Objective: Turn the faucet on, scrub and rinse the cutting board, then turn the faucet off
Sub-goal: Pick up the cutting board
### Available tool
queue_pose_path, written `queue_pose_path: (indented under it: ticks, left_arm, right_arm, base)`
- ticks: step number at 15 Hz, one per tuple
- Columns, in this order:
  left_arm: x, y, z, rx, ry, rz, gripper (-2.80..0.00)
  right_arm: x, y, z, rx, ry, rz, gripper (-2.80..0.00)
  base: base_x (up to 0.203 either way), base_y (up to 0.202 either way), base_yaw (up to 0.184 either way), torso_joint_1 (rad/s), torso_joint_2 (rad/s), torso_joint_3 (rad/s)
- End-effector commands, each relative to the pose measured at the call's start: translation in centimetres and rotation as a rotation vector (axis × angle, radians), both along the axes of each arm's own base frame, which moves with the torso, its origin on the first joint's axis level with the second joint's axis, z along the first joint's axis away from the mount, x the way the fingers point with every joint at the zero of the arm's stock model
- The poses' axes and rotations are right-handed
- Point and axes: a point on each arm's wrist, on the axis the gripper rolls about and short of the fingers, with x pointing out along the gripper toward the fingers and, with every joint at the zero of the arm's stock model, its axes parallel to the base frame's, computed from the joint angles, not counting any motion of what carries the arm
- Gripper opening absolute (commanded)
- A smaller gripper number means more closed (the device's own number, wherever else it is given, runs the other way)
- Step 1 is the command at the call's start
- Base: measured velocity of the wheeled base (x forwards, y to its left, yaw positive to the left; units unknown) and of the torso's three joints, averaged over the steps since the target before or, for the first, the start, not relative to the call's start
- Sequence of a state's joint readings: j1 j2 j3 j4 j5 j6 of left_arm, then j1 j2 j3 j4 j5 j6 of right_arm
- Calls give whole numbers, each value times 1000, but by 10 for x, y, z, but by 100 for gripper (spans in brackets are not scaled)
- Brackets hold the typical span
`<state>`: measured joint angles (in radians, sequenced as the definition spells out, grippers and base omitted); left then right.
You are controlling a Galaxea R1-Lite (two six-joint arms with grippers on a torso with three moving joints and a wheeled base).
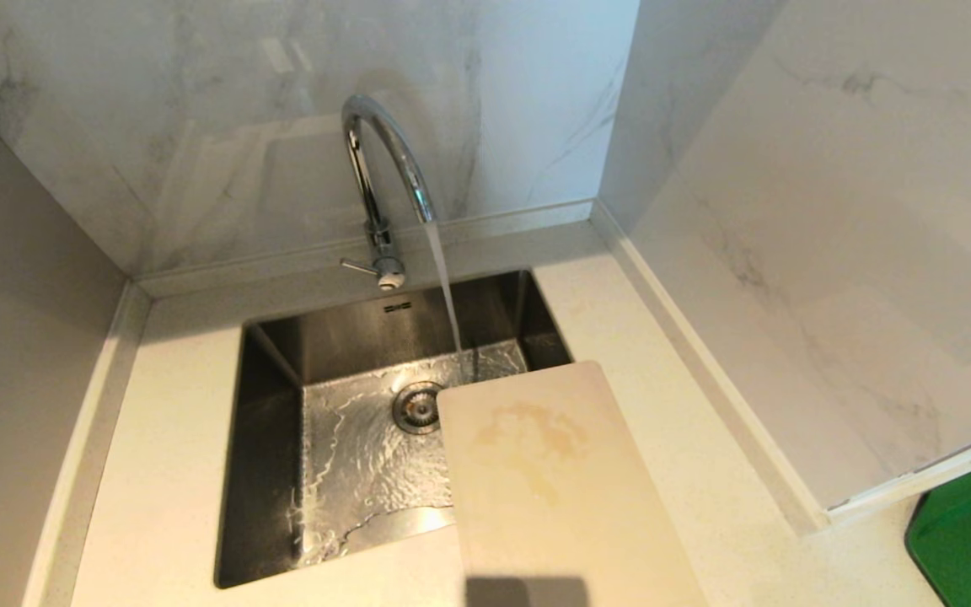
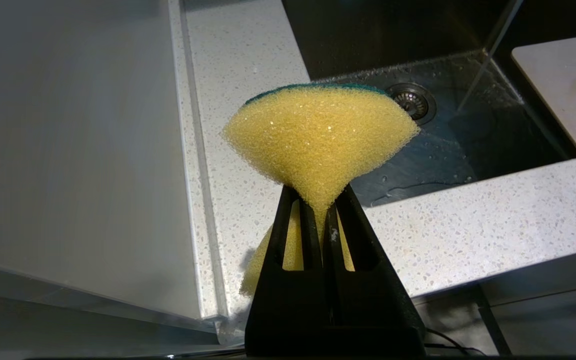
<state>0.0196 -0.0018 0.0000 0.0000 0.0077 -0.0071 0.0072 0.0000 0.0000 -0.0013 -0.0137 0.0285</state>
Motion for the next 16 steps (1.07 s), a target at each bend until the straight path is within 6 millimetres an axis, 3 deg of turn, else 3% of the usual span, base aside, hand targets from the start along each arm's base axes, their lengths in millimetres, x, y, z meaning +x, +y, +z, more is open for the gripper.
queue_pose_path:
  ticks: [1, 5, 16]
  left_arm:
    - [0, 0, 0, -1, -1, 0, -280]
    - [0, 0, 0, -1, -1, 0, -280]
    - [0, 0, 0, -2, -1, 0, -280]
  right_arm:
    - [0, 0, 0, 1, -1, 0, -280]
    - [0, 0, 0, 1, 0, 0, -280]
    - [0, 0, 0, 1, -2, 1, -280]
  base:
    - [0, 0, 0, 0, 0, 0]
    - [0, 0, 0, 0, 0, 0]
    - [-172, 0, -11, 2, 1, 2]
